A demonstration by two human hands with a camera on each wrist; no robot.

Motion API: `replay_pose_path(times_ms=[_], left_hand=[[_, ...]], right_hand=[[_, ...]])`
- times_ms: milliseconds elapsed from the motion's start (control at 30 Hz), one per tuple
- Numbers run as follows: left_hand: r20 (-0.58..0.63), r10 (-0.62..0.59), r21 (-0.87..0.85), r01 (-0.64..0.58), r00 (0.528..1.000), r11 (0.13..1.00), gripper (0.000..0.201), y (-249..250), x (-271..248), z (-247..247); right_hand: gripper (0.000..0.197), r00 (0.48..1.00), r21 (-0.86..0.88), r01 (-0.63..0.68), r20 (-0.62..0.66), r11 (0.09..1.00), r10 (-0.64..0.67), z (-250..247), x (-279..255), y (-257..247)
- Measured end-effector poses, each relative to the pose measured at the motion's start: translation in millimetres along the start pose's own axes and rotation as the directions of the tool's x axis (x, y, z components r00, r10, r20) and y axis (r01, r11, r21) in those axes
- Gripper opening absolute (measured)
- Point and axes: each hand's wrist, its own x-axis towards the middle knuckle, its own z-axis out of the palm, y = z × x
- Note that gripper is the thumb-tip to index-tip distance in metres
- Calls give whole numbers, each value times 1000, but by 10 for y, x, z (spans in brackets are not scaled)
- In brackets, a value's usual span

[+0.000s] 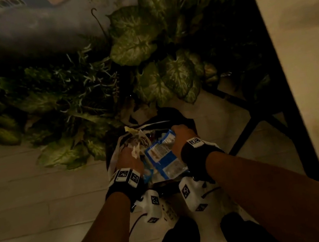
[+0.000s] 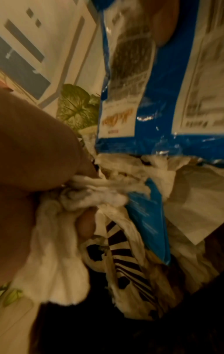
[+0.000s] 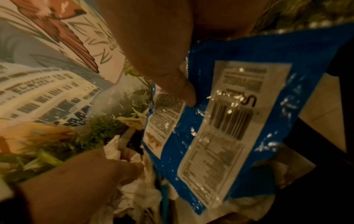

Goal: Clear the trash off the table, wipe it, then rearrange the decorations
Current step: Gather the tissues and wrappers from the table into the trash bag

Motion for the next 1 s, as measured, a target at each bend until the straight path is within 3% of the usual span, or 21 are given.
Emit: replay_pose_path(times_ms=[133, 233, 367, 467, 533, 600, 700, 867, 1000], left_hand=[[68, 161, 54, -164, 985, 985, 55, -189, 335, 323], [118, 95, 27, -99, 988, 995, 62, -482, 566, 586], [-47, 203, -126, -208, 978, 970, 55, -324, 113, 322], [-84, 183, -173, -195, 980, 965, 65, -305, -49, 276], [-18, 151, -158, -152, 988, 976, 77, -296, -55, 268], [59, 147, -88, -141, 987, 986, 76, -300, -28, 269], [15, 204, -82, -202, 979, 976, 73, -216, -220, 89], [-148, 25, -250, -62, 989, 966, 44, -103, -650, -384], [-185, 84, -216, -124, 979, 968, 22, 102, -970, -723]], right_hand=[[73, 999, -18, -36, -17, 999, 36, 162, 297, 120], [91, 992, -79, -80, -101, 994, 72, 255, 340, 208], [80, 968, -166, -58, -252, 984, 14, 365, 202, 258], [58, 951, -182, -1, -306, 983, -55, 431, 100, 252], [46, 974, -159, 38, -214, 987, -72, 433, 63, 230], [46, 998, -106, 60, 11, 993, -59, 415, 29, 201], [52, 969, -105, 79, 242, 991, -52, 367, -106, 144], [46, 966, -47, 162, 214, 986, -148, 79, -594, -72], [33, 934, -7, 325, 162, 946, -319, -336, -1247, -239]])
